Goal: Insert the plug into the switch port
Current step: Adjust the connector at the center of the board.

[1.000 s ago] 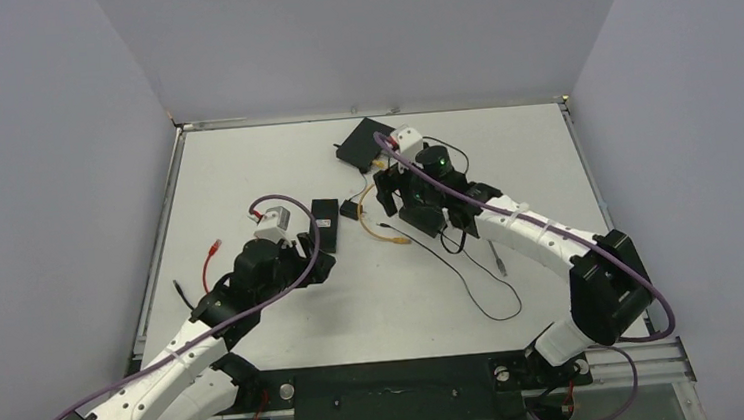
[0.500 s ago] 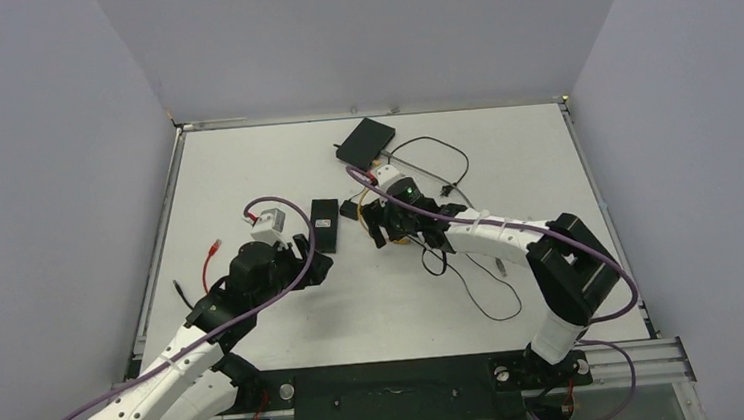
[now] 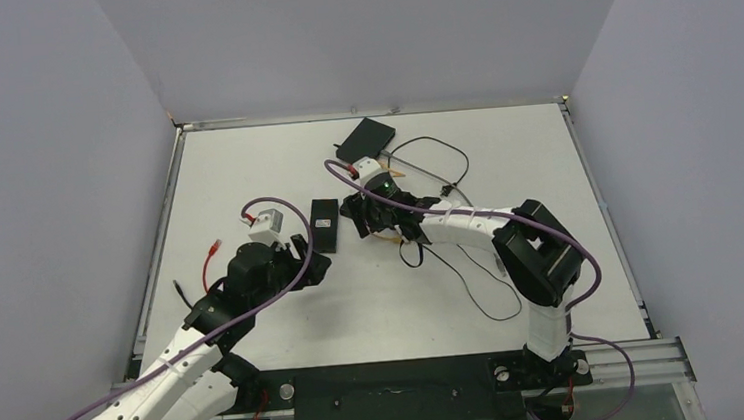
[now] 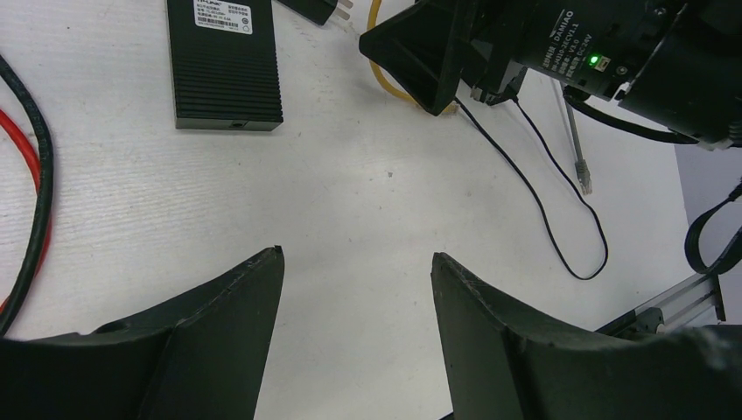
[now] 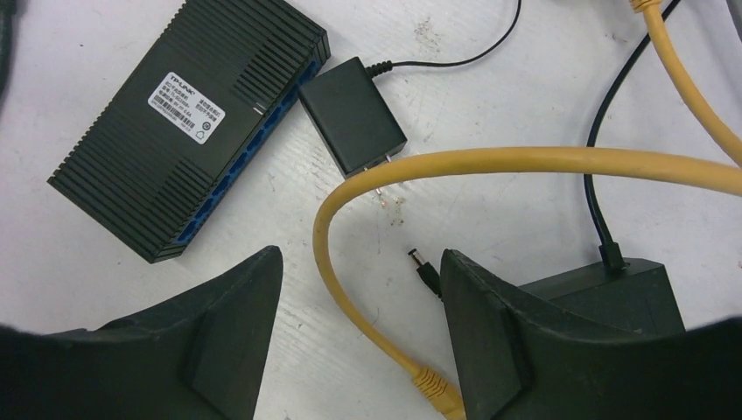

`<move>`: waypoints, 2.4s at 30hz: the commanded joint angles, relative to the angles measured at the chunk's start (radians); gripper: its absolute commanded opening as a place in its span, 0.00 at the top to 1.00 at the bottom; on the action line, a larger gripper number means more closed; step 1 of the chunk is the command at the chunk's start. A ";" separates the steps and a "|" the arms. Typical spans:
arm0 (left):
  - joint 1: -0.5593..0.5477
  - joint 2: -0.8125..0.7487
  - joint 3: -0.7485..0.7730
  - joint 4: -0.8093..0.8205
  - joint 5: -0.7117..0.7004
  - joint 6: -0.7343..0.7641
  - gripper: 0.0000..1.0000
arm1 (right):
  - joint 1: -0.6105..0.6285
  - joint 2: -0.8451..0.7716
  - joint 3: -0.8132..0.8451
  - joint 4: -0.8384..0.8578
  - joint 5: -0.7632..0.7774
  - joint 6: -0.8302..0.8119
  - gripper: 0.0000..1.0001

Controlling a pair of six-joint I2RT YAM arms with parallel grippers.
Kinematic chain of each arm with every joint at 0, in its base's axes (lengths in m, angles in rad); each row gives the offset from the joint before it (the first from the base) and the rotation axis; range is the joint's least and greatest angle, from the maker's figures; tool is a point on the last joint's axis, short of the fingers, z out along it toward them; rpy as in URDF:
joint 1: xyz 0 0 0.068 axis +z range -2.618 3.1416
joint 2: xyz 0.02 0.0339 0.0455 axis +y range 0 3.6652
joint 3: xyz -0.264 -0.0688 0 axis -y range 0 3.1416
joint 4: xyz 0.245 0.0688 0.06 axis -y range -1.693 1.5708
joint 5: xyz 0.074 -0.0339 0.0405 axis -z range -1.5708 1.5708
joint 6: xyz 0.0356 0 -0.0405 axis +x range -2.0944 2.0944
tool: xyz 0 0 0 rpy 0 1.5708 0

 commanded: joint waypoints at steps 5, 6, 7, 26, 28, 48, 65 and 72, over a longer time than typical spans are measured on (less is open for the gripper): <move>0.013 -0.017 0.006 0.007 -0.009 0.003 0.40 | 0.005 0.058 0.072 0.023 0.017 0.002 0.49; 0.013 -0.017 0.005 0.008 -0.009 0.004 0.40 | 0.005 0.066 0.075 0.021 0.015 0.003 0.50; 0.013 -0.016 0.004 0.010 -0.008 0.004 0.40 | 0.005 0.070 0.077 0.020 0.008 0.004 0.53; 0.021 0.021 0.004 0.037 0.017 0.000 0.40 | 0.018 -0.046 0.091 -0.043 -0.013 0.003 1.00; 0.022 0.023 0.004 0.038 0.019 0.000 0.40 | 0.018 -0.076 0.107 -0.080 -0.015 -0.009 1.00; 0.030 0.027 0.001 0.045 0.037 -0.002 0.40 | -0.194 -0.105 0.206 -0.274 0.066 -0.181 1.00; 0.037 0.050 0.007 0.060 0.045 0.003 0.40 | -0.277 0.054 0.375 -0.338 0.121 -0.209 0.57; 0.039 0.088 0.017 0.082 0.061 0.005 0.40 | -0.239 -0.071 0.275 -0.328 0.126 -0.199 0.48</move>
